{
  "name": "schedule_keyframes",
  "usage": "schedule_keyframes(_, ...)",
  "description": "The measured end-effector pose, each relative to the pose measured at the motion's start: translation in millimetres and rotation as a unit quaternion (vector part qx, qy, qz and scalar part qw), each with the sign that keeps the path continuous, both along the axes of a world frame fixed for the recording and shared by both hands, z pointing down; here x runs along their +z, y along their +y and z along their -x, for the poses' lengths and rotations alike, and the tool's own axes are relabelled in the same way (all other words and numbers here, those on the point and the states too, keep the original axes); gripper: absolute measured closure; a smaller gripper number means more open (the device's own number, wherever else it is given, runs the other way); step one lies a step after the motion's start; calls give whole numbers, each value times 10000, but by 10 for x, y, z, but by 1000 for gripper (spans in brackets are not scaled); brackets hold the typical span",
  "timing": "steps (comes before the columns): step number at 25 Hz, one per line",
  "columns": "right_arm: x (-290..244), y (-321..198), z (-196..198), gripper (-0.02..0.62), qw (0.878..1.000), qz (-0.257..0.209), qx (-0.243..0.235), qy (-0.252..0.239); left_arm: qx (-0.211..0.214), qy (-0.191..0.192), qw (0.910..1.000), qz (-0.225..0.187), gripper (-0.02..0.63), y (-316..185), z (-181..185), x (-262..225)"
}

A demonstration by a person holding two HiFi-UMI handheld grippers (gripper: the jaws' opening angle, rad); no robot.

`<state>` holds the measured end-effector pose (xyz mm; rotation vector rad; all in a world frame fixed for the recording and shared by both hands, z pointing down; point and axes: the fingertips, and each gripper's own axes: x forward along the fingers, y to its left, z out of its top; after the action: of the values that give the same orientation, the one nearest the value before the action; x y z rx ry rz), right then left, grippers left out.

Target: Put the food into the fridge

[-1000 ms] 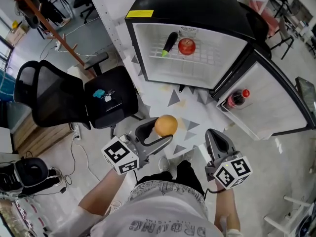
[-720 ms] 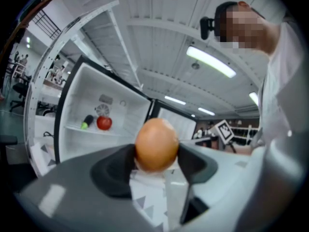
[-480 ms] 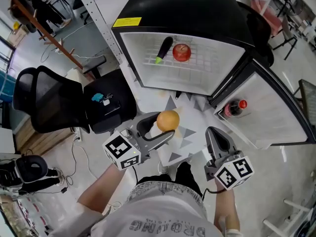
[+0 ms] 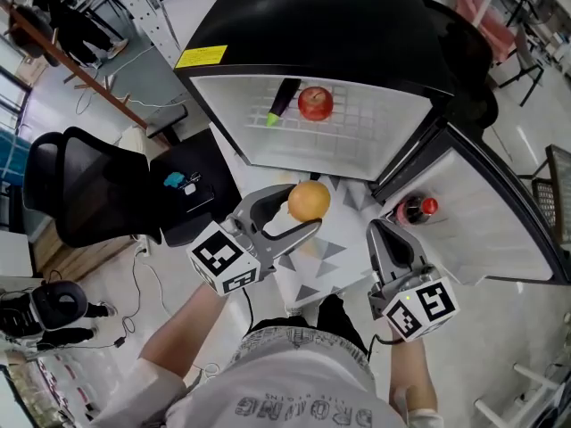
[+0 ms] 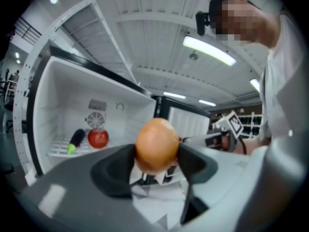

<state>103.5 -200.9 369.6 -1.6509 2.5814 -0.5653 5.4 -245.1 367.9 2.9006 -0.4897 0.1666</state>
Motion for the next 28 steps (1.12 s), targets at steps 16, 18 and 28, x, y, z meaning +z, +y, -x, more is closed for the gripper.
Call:
schedule_keyframes(16, -46, -447, -162, 592, 9980, -219, 292, 518, 392, -641, 9930, -907, 321, -738, -547, -52)
schedule_keyframes(18, -29, -497, -184, 592, 9975, -209, 413, 537, 474, -737, 9907, -1044, 321, -813, -629, -61)
schedule_keyframes(28, 12, -718, -270, 592, 9940, -236, 915, 552, 1031, -1304, 9697, -1788, 321, -1109, -1073, -69)
